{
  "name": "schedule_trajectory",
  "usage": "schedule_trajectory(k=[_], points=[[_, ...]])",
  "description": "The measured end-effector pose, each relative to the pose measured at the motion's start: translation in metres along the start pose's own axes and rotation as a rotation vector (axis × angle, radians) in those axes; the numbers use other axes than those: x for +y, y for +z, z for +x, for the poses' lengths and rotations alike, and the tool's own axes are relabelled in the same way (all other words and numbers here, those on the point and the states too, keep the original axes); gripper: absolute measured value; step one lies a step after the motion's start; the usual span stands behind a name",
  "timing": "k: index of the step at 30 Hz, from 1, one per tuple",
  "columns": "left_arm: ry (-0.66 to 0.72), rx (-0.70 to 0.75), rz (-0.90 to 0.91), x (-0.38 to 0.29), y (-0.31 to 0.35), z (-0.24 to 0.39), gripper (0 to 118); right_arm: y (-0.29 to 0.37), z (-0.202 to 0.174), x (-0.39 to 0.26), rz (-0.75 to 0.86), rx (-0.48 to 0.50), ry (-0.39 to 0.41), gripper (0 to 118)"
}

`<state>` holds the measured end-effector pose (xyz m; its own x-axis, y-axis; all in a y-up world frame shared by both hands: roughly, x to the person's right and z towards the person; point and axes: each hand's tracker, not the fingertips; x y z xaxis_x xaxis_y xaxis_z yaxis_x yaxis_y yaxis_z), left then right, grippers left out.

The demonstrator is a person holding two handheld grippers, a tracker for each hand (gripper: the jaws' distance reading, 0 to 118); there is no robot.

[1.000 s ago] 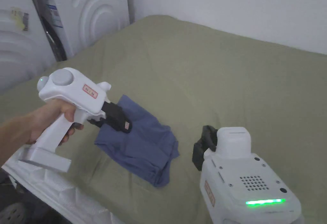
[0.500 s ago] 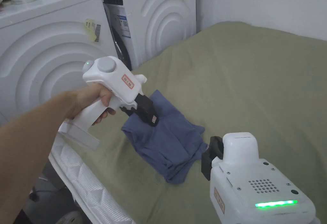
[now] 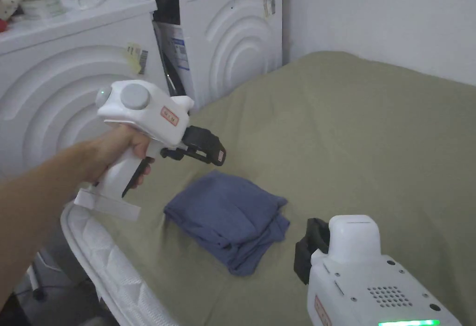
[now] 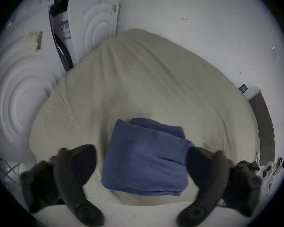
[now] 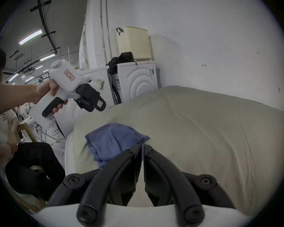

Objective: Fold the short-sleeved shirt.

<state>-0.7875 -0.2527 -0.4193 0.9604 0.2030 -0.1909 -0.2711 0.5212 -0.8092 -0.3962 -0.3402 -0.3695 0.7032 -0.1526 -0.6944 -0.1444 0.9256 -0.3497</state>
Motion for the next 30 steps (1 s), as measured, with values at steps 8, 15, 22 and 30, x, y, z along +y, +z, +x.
schedule_trajectory(k=[8,15,22,30], points=[[-0.112,-0.165,0.165,-0.052,0.028,0.133,0,0.105,0.039,0.027,0.074,-0.127,-0.028,9],[-0.113,-0.213,0.528,-0.135,0.045,0.338,0,0.246,0.111,0.033,0.135,-0.381,-0.068,9],[-0.255,-0.102,0.684,-0.222,0.067,0.521,0,0.372,0.176,0.02,0.145,-0.64,-0.047,9],[-0.337,-0.049,0.833,-0.263,0.086,0.585,0,0.436,0.21,0.017,0.179,-0.808,0.015,9]])
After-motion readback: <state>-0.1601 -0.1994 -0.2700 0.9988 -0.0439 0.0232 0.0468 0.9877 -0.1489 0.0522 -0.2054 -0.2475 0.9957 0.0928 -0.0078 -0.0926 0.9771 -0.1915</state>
